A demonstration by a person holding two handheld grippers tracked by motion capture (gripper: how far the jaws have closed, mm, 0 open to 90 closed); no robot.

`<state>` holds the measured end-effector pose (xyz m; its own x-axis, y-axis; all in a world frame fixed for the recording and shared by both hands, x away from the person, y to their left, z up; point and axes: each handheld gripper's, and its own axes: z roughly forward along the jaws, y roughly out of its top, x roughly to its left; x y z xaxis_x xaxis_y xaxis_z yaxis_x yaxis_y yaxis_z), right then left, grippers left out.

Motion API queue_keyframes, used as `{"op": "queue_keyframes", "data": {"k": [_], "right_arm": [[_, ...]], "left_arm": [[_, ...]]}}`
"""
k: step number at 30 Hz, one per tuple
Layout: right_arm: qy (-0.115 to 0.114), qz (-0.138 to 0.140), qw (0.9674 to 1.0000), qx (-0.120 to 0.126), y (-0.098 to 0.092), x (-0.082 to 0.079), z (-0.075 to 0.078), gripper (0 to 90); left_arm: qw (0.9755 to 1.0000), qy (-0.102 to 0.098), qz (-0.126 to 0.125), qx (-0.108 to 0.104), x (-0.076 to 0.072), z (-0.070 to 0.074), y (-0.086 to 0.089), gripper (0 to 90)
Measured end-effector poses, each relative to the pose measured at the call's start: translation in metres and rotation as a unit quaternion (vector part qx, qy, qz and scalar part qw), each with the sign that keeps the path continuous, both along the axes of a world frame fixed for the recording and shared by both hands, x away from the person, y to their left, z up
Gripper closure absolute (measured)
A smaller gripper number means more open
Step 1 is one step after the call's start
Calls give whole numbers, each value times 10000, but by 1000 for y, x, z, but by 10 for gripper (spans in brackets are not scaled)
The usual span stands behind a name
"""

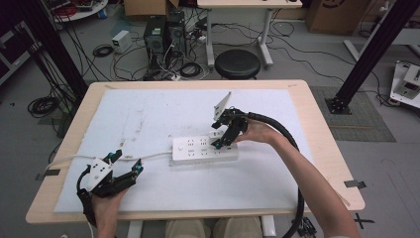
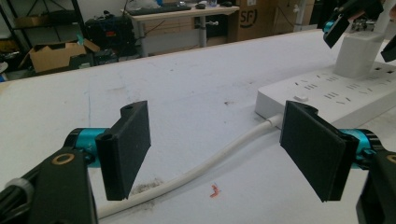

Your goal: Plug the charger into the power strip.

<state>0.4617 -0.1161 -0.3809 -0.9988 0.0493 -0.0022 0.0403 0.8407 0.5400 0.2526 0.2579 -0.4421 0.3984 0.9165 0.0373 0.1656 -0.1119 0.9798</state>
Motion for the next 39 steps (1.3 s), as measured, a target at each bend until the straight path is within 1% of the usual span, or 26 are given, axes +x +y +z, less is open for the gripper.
{"op": "queue_keyframes", "data": {"k": [1,3,4,5,6,7,11,12,13,15,16,17,18,20,21,22,23,24,25,28,31,33,36,37,38,39], "right_arm": [[-83,-303,9990,326,-13,-6,7,210],[-100,-349,9986,379,-15,-7,9,210],[-195,-588,9966,535,-23,-11,14,210],[-195,-588,9966,535,-23,-11,14,210],[-231,-742,9948,658,-28,-14,18,210],[-381,-966,9906,894,-39,-23,25,210],[-690,-1179,9827,1253,-58,-42,33,211],[-690,-1179,9827,1253,-58,-42,33,211],[-717,-1307,9794,1361,-63,-48,34,211],[-860,-1654,9669,1740,-79,-62,35,212],[-860,-1654,9669,1740,-79,-62,35,212],[-895,-2067,9480,2249,-99,-79,32,212],[-941,-2167,9421,2381,-106,-85,30,212],[-941,-2167,9421,2381,-106,-85,30,212],[-1004,-2272,9367,2468,-110,-89,28,212],[-1004,-2272,9367,2468,-110,-89,28,212],[-1095,-2749,9135,2793,-132,-114,18,212],[-1183,-2848,9079,2839,-136,-118,15,212],[-1183,-2848,9079,2839,-136,-118,15,212],[-1286,-3170,8885,3059,-146,-130,8,212],[-1342,-3501,8715,3163,-151,-140,0,212],[-1407,-3687,8615,3196,-152,-147,-4,212],[-1558,-3850,8497,3248,-152,-157,-10,212],[-1558,-3850,8497,3248,-152,-157,-10,212],[-1651,-3891,8463,3242,-152,-160,-11,212],[-1651,-3891,8463,3242,-152,-160,-11,212]], "left_arm": [[10000,-5,4,-9,0,0,0,246],[10000,-19,7,-37,0,0,1,245],[10000,-23,24,-86,0,1,2,246],[10000,-23,24,-86,0,1,2,245],[9998,-55,41,-165,0,1,4,245],[9998,-64,42,-186,0,1,5,245],[9998,-85,33,-194,0,2,5,246],[9998,-85,33,-194,0,2,5,246],[9998,-87,33,-199,-1,2,5,246],[9997,-96,31,-208,-1,2,4,246],[9997,-96,31,-208,-1,2,4,246],[9998,-75,1,-174,0,3,3,246],[9998,-75,1,-174,0,3,3,246],[9998,-82,-7,-204,0,3,2,246],[9998,-86,-49,-176,1,5,0,246],[9998,-86,-49,-176,1,5,0,246],[9998,-103,-62,-147,2,6,-2,245],[9998,-103,-62,-147,2,6,-2,246],[9998,-100,-69,-154,2,6,-3,246],[9998,-112,-71,-133,3,7,-4,246],[9999,-107,-82,-77,4,9,-5,246],[9999,-120,-77,-54,5,10,-5,246],[9999,-121,-95,-51,6,12,-6,246],[9999,-121,-95,-51,6,12,-6,245],[9999,-117,-123,-17,6,13,-7,245],[9999,-117,-123,-17,6,13,-7,246]]}}
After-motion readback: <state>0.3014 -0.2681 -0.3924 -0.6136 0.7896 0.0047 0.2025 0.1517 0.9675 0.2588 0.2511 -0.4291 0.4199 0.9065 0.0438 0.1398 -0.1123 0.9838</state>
